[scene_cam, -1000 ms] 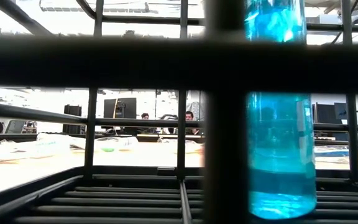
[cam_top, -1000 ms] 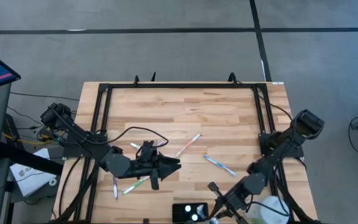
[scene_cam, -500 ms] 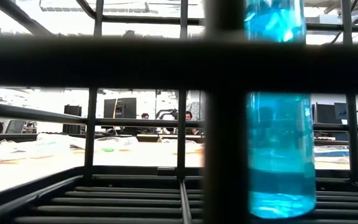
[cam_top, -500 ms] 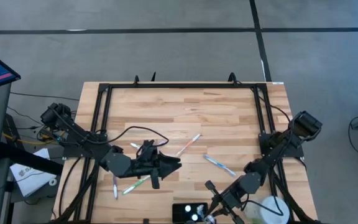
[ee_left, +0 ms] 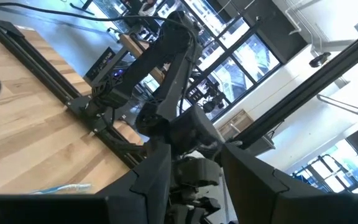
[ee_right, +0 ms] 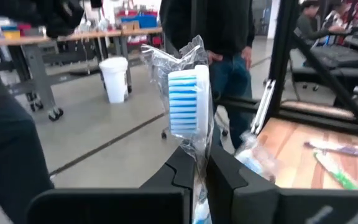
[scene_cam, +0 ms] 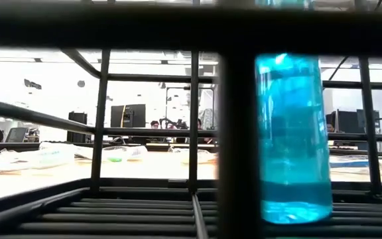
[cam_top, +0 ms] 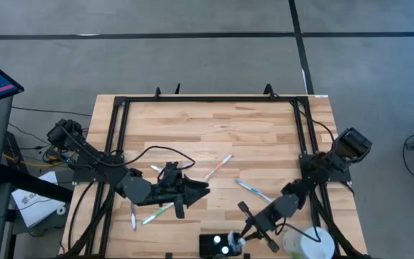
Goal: Pick & Place toothbrushing station
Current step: Put the left blue toothbrush into the black mesh organizer
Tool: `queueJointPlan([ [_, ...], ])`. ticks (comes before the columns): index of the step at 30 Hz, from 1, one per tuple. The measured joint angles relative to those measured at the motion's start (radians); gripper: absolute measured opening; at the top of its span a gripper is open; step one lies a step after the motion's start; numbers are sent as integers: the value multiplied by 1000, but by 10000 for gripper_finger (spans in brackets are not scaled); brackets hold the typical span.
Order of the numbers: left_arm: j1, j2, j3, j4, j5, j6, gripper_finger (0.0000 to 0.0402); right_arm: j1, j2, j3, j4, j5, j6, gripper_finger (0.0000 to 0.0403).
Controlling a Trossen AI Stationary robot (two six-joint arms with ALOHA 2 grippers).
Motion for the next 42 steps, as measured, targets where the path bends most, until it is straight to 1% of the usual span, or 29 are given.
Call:
queueJointPlan([
  [2, 0, 0, 0, 0, 0, 0, 140, -6, 0, -11, 25, 1, 0, 11],
  [9, 0, 0, 0, 1, -2, -7, 140, -16, 6, -12, 35, -1, -16, 11],
  [23, 0, 0, 0, 1, -2, -8, 140, 21, 127, -10, 195, -2, -50, 11],
  [28, 0, 0, 0, 0, -2, -8, 140, 21, 133, -10, 192, -2, -53, 12],
  [33, 0, 0, 0, 0, -1, -8, 140, 22, 133, -10, 190, -2, -59, 22],
  [42, 0, 0, 0, -1, -1, -8, 140, 22, 133, -10, 123, -2, -103, 20],
])
